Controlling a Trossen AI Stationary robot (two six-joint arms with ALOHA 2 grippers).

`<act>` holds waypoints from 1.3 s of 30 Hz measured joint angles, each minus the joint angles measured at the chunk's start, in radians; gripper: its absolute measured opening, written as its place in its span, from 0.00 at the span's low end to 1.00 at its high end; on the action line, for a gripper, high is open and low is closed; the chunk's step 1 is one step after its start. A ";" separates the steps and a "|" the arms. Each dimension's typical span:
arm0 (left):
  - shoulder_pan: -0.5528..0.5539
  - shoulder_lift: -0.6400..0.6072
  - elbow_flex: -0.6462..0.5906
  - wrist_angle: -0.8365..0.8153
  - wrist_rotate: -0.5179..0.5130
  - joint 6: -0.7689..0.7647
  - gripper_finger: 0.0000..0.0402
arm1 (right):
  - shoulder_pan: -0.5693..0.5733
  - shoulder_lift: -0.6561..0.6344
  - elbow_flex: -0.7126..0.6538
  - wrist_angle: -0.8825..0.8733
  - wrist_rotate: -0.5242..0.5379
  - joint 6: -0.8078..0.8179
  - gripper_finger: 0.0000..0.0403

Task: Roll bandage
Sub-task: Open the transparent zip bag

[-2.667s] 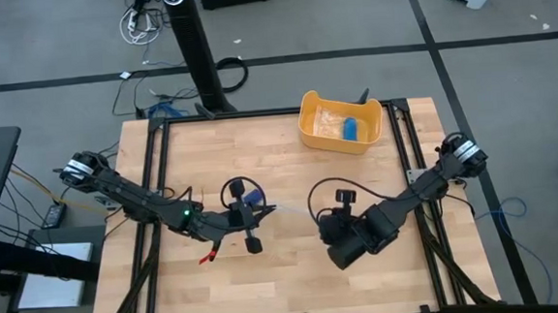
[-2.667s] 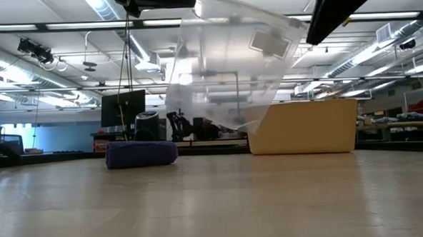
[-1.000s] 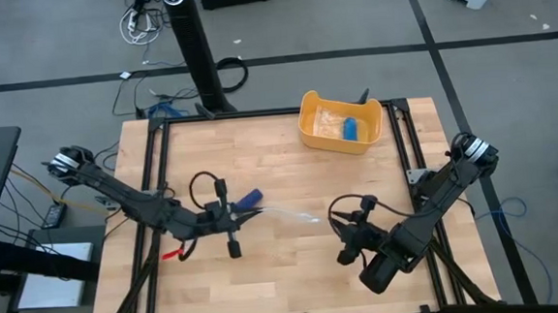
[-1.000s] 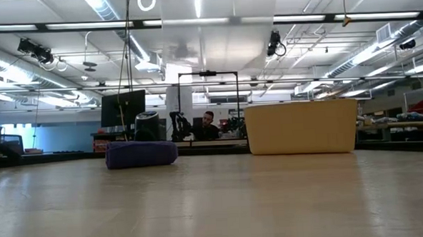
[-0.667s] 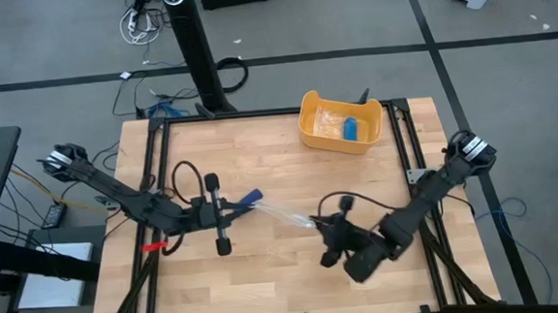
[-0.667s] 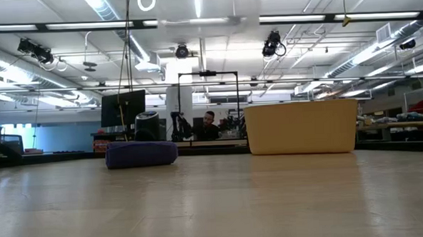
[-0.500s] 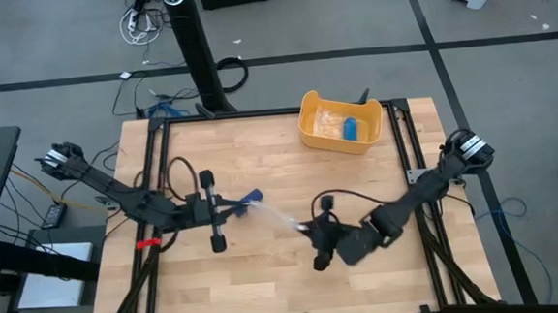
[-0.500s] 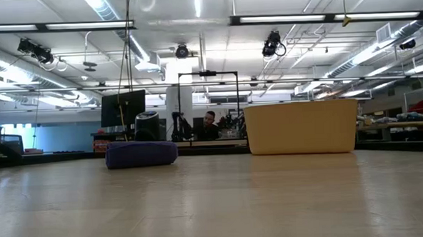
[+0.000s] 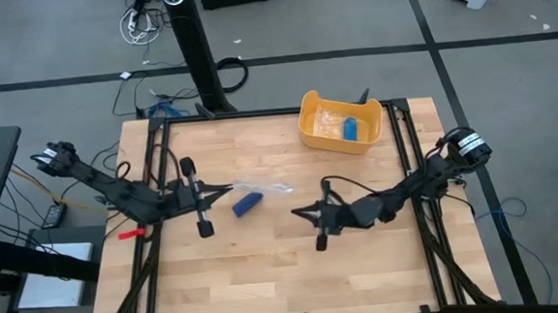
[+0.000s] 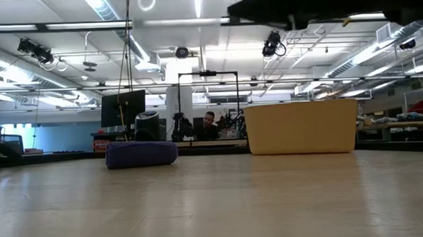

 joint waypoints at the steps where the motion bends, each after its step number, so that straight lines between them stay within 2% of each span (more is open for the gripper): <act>1: 0.000 0.008 -0.003 -0.006 0.001 -0.019 0.00 | 0.009 0.000 -0.026 0.081 0.005 -0.002 0.02; 5: 0.000 0.027 -0.072 0.042 0.036 -0.042 0.00 | 0.054 0.000 -0.067 0.254 0.065 -0.060 0.07; 10: 0.000 0.028 -0.153 0.193 0.049 -0.047 0.00 | 0.072 0.000 -0.038 0.261 0.082 -0.067 0.20; 14: 0.000 0.028 -0.173 0.218 0.057 -0.050 0.00 | 0.072 0.000 -0.015 0.251 0.083 -0.083 0.25; 35: 0.000 0.030 -0.175 0.217 0.059 -0.072 0.00 | 0.020 0.000 0.005 0.266 0.051 -0.085 0.25; 39: 0.005 0.030 -0.175 0.217 0.062 -0.073 0.00 | 0.008 0.000 0.005 0.262 -0.017 -0.077 0.24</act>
